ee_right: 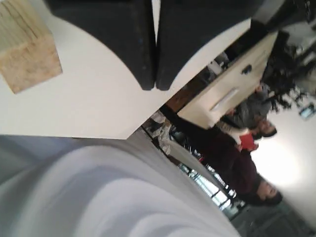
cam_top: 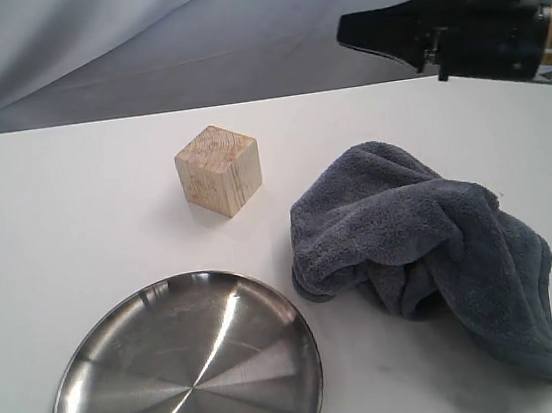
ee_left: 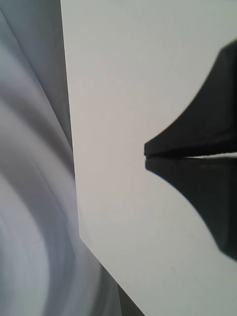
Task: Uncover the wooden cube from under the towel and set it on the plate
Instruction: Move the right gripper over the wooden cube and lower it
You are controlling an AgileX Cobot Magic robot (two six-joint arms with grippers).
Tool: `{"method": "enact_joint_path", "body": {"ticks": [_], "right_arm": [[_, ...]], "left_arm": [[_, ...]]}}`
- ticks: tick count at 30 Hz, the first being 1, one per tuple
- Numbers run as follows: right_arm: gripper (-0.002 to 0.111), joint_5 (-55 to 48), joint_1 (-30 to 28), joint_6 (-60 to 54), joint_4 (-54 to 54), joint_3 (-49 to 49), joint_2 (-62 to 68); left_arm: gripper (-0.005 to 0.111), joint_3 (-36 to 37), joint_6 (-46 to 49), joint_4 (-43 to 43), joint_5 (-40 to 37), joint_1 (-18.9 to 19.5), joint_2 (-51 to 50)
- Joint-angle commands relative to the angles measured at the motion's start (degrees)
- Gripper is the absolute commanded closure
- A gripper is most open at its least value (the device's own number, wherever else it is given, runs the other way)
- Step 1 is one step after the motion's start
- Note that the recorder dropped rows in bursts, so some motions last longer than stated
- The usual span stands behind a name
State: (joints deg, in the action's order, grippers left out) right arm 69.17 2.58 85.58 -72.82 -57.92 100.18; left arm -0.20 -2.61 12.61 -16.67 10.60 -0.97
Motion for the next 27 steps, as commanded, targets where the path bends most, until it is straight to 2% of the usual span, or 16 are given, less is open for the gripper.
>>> {"method": "enact_joint_path", "body": {"ticks": [1,3,8,13,15,19,20,25,27], "right_arm": [[0.108,-22.23,9.55,7.24,-23.33,-11.89,-0.52],[0.108,-38.65,15.07,11.68,-27.12,-14.55,-0.61],[0.108,-55.35,21.11,5.66,-27.12,-16.81,-0.62],[0.108,-50.10,25.85,-2.65,-27.12,-16.81,2.22],[0.102,-50.84,27.39,-3.37,-27.12,-16.81,3.66],[0.079,-51.48,27.63,-3.25,-27.12,-16.81,5.13],[0.069,-51.48,27.63,-3.25,-27.12,-16.81,5.25],[0.002,-52.99,27.93,-7.36,-27.12,-16.81,5.37],[0.003,-53.46,28.03,-8.00,-27.12,-16.81,5.37]], "left_arm": [[0.105,0.20,-0.11,-0.50,0.33,0.17,0.26],[0.105,0.20,-0.11,-0.50,0.33,0.17,0.26],[0.105,0.20,-0.11,-0.50,0.33,0.17,0.26],[0.105,0.20,-0.11,-0.50,0.33,0.17,0.26],[0.105,0.20,-0.11,-0.50,0.33,0.17,0.26],[0.105,0.20,-0.11,-0.50,0.33,0.17,0.26],[0.105,0.20,-0.11,-0.50,0.33,0.17,0.26],[0.105,0.20,-0.11,-0.50,0.33,0.17,0.26],[0.105,0.20,-0.11,-0.50,0.33,0.17,0.26]]}}
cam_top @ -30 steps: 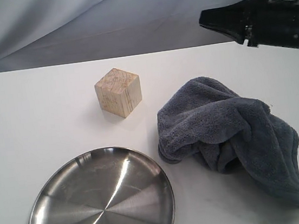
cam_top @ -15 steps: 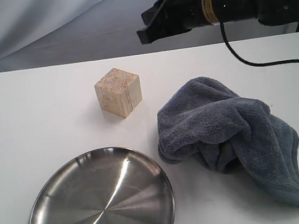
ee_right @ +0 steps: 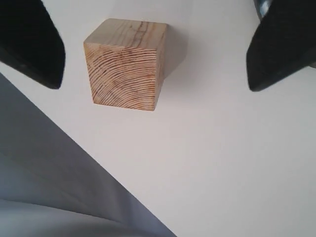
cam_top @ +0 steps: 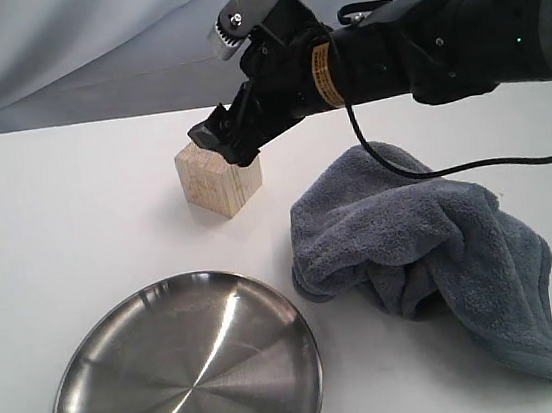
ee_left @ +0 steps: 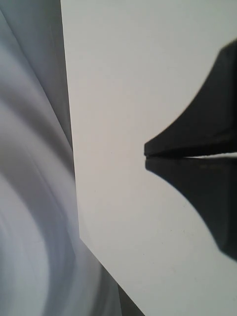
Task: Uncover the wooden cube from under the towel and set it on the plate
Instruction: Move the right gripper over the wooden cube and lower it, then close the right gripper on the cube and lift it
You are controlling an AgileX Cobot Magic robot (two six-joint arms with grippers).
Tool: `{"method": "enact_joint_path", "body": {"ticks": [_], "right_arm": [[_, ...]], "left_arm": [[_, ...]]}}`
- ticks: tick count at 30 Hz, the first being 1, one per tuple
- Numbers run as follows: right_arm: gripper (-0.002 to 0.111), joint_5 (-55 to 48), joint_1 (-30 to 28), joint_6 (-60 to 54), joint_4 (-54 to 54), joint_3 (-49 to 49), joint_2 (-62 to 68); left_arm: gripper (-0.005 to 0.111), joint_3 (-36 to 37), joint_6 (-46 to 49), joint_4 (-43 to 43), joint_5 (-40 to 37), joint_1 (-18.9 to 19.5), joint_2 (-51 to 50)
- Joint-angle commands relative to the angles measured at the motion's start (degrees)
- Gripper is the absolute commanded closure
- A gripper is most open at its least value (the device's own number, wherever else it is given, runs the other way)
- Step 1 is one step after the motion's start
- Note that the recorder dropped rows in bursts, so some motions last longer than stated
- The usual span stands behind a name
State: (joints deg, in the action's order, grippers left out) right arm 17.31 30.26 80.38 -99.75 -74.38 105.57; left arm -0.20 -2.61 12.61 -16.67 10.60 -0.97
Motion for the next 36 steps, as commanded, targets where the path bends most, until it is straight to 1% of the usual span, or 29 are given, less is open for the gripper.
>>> {"method": "enact_joint_path", "body": {"ticks": [1,5,7,10,12,13,15,16,17,18,21,24,27,36], "right_arm": [[0.003,-1.61,0.35,-2.80,-0.20,-0.34,-0.02],[0.003,-2.27,0.49,-1.14,-0.20,-0.34,-0.02],[0.003,-5.45,0.49,1.19,-0.20,-0.34,0.42],[0.003,-7.90,0.49,-0.75,-0.20,-0.34,3.26],[0.003,-11.73,0.49,-1.43,-0.20,-1.39,6.14],[0.003,-11.91,0.49,-0.13,-0.20,-3.13,7.92],[0.003,-6.52,0.49,-0.12,-0.06,-8.16,10.57],[0.003,-3.86,0.49,1.65,-0.06,-12.33,12.78],[0.003,-3.86,0.49,3.75,-0.20,-14.86,14.12],[0.003,-3.86,0.49,8.15,-0.20,-19.02,16.80],[0.003,-1.26,0.49,8.26,-0.20,-24.40,20.81],[0.003,-2.28,0.38,7.87,-0.20,-25.70,23.49],[0.003,-4.99,-0.01,4.85,-0.20,-25.70,25.86],[0.003,-4.52,-0.11,3.22,-0.20,-25.70,29.66]], "left_arm": [[0.105,0.20,-0.11,-0.50,0.33,0.17,0.26],[0.105,0.20,-0.11,-0.50,0.33,0.17,0.26],[0.105,0.20,-0.11,-0.50,0.33,0.17,0.26],[0.105,0.20,-0.11,-0.50,0.33,0.17,0.26],[0.105,0.20,-0.11,-0.50,0.33,0.17,0.26],[0.105,0.20,-0.11,-0.50,0.33,0.17,0.26],[0.105,0.20,-0.11,-0.50,0.33,0.17,0.26],[0.105,0.20,-0.11,-0.50,0.33,0.17,0.26],[0.105,0.20,-0.11,-0.50,0.33,0.17,0.26],[0.105,0.20,-0.11,-0.50,0.33,0.17,0.26],[0.105,0.20,-0.11,-0.50,0.33,0.17,0.26],[0.105,0.20,-0.11,-0.50,0.33,0.17,0.26],[0.105,0.20,-0.11,-0.50,0.33,0.17,0.26],[0.105,0.20,-0.11,-0.50,0.33,0.17,0.26]]}}
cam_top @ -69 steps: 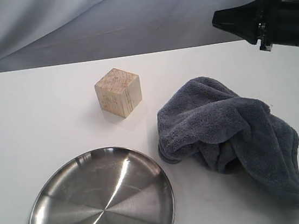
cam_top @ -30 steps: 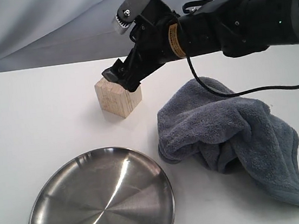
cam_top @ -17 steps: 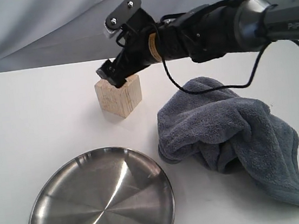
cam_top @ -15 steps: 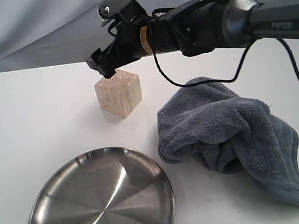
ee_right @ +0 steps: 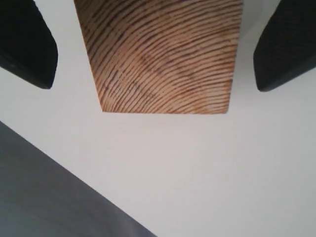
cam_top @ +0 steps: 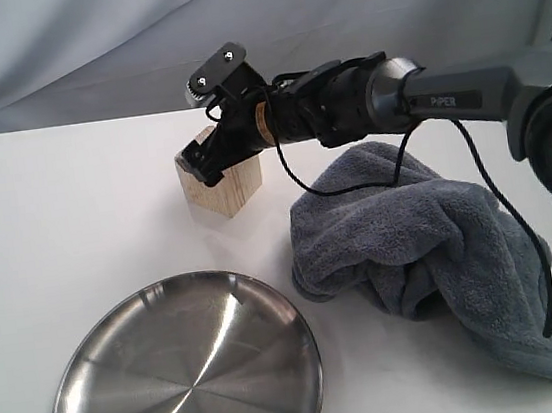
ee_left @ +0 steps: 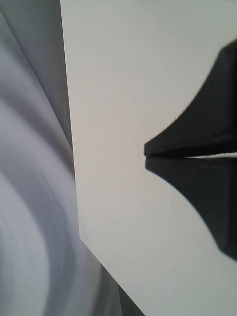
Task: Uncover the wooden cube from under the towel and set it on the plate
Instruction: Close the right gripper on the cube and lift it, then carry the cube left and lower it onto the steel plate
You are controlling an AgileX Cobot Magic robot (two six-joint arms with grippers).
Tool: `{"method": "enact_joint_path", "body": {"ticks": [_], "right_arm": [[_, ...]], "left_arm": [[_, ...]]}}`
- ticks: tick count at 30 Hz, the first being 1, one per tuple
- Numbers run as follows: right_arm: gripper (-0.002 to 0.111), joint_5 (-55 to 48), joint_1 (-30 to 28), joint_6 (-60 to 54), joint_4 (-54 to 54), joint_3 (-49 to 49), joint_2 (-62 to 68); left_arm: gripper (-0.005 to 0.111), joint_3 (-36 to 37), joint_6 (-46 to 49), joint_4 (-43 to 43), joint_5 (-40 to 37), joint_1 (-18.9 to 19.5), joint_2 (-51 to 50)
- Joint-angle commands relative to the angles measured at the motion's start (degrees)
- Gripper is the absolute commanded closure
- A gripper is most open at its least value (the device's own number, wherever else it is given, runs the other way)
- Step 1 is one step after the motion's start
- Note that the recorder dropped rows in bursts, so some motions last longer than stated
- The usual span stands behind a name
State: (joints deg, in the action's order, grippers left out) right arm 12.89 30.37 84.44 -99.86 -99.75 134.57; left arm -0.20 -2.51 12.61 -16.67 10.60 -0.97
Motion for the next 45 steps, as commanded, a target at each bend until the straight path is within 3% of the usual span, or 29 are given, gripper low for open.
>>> {"method": "enact_joint_path", "body": {"ticks": [1,8,11,13,19,21,27,40,45], "right_arm": [[0.003,-0.09,-0.22,-0.83,-0.09,-0.33,0.93],[0.005,1.99,-0.22,-0.45,-0.09,-0.09,2.69],[0.013,1.37,-0.22,-0.45,-0.09,-0.09,2.70],[0.028,1.24,-0.22,-0.45,-0.09,-0.09,2.70],[0.094,1.25,-0.22,-0.45,-0.09,-0.09,2.57],[0.108,2.93,-0.22,-0.28,-0.09,-0.09,1.85],[0.108,14.34,-0.22,2.34,-0.09,-0.05,-3.58],[0.108,55.53,-0.22,0.81,-0.09,-0.05,-11.94],[0.108,57.07,-0.22,1.08,-0.09,3.00,-13.15]], "left_arm": [[0.105,0.20,-0.20,-0.50,0.33,0.17,0.26],[0.105,0.20,-0.20,-0.50,0.33,0.17,0.26],[0.105,0.20,-0.20,-0.50,0.33,0.17,0.26],[0.105,0.20,-0.20,-0.50,0.33,0.17,0.26],[0.105,0.20,-0.20,-0.50,0.33,0.17,0.26],[0.105,0.20,-0.20,-0.50,0.33,0.17,0.26],[0.105,0.20,-0.20,-0.50,0.33,0.17,0.26],[0.105,0.20,-0.20,-0.50,0.33,0.17,0.26],[0.105,0.20,-0.20,-0.50,0.33,0.17,0.26]]}}
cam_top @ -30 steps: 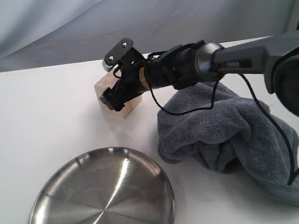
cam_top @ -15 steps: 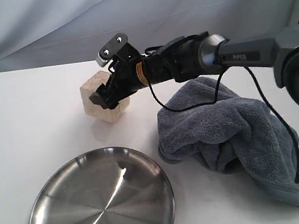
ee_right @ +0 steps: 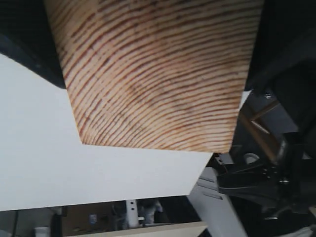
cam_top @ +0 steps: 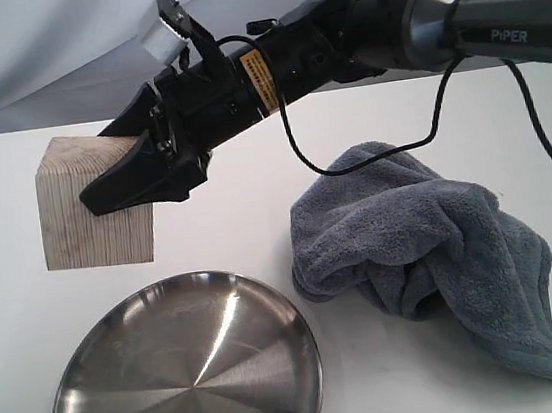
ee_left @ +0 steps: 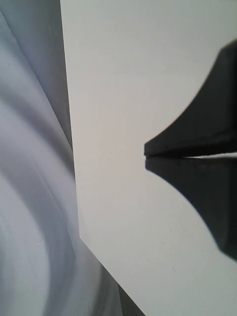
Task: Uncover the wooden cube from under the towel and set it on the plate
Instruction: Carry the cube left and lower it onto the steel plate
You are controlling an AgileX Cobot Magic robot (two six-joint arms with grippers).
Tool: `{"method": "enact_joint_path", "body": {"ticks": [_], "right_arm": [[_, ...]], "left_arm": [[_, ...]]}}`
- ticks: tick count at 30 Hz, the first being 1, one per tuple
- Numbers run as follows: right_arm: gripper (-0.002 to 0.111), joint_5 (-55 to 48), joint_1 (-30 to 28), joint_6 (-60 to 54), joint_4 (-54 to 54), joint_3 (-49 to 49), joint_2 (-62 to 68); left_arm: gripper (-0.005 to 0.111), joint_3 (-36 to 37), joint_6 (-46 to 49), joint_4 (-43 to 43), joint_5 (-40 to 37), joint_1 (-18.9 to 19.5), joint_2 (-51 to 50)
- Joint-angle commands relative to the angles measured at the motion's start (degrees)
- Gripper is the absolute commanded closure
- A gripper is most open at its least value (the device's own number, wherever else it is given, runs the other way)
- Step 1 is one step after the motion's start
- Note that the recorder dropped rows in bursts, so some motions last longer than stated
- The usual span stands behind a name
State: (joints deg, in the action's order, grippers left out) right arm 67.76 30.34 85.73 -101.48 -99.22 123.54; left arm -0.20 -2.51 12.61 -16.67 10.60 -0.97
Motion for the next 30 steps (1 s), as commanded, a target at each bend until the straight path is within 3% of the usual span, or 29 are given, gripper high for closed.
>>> {"method": "enact_joint_path", "body": {"ticks": [1,9,14,23,30], "right_arm": [[0.108,2.21,-0.19,-0.79,1.53,4.33,-2.57],[0.108,1.51,0.61,-11.37,1.53,20.89,-2.78],[0.108,-8.04,3.38,-16.83,1.53,27.74,-2.78],[0.108,-17.98,6.26,-20.93,1.53,29.45,-2.78],[0.105,-18.69,6.26,-20.93,1.53,29.45,-2.65]], "left_arm": [[0.105,0.20,-0.20,-0.50,0.33,0.17,0.26],[0.105,0.20,-0.20,-0.50,0.33,0.17,0.26],[0.105,0.20,-0.20,-0.50,0.33,0.17,0.26],[0.105,0.20,-0.20,-0.50,0.33,0.17,0.26],[0.105,0.20,-0.20,-0.50,0.33,0.17,0.26]]}}
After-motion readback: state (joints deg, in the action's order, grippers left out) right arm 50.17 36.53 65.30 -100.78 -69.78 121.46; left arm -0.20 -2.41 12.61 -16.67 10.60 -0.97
